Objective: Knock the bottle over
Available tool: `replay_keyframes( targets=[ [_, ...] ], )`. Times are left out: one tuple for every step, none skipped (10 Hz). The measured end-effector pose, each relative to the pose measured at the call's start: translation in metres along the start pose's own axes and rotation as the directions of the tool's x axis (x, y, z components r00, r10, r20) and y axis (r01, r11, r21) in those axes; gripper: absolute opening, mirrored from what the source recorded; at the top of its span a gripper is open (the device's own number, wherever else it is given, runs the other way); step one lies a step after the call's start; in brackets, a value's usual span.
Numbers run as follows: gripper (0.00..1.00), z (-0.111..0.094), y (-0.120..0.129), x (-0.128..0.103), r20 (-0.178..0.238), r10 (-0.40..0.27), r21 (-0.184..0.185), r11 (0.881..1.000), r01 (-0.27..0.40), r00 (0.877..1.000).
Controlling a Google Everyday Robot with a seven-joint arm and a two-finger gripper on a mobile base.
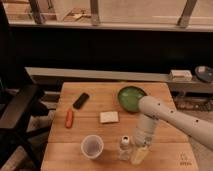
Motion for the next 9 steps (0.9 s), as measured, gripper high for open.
replay_keyframes(
  targets=[
    [0.00,-0.012,-0.010,-0.019,0.072,-0.053,0.030,0.998,0.051,0.996],
    [0.00,-0.026,-0.021,-0.034,0.134,-0.103,0.074,0.993,0.093,0.986],
    [0.00,-0.047,-0.036,-0.048,0.206,-0.164,0.146,0.980,0.135,0.965],
    [0.00,-0.062,-0.045,-0.057,0.244,-0.205,0.191,0.968,0.160,0.948],
    [0.00,-0.074,-0.056,-0.064,0.267,-0.242,0.235,0.955,0.181,0.933],
    [0.00,-0.090,-0.070,-0.068,0.280,-0.275,0.293,0.937,0.191,0.920],
    [0.00,-0.110,-0.084,-0.059,0.269,-0.269,0.361,0.918,0.163,0.925],
    [0.00,-0.118,-0.088,-0.053,0.265,-0.262,0.389,0.910,0.145,0.928],
    [0.05,-0.119,-0.089,-0.053,0.264,-0.262,0.391,0.909,0.145,0.928]
  ],
)
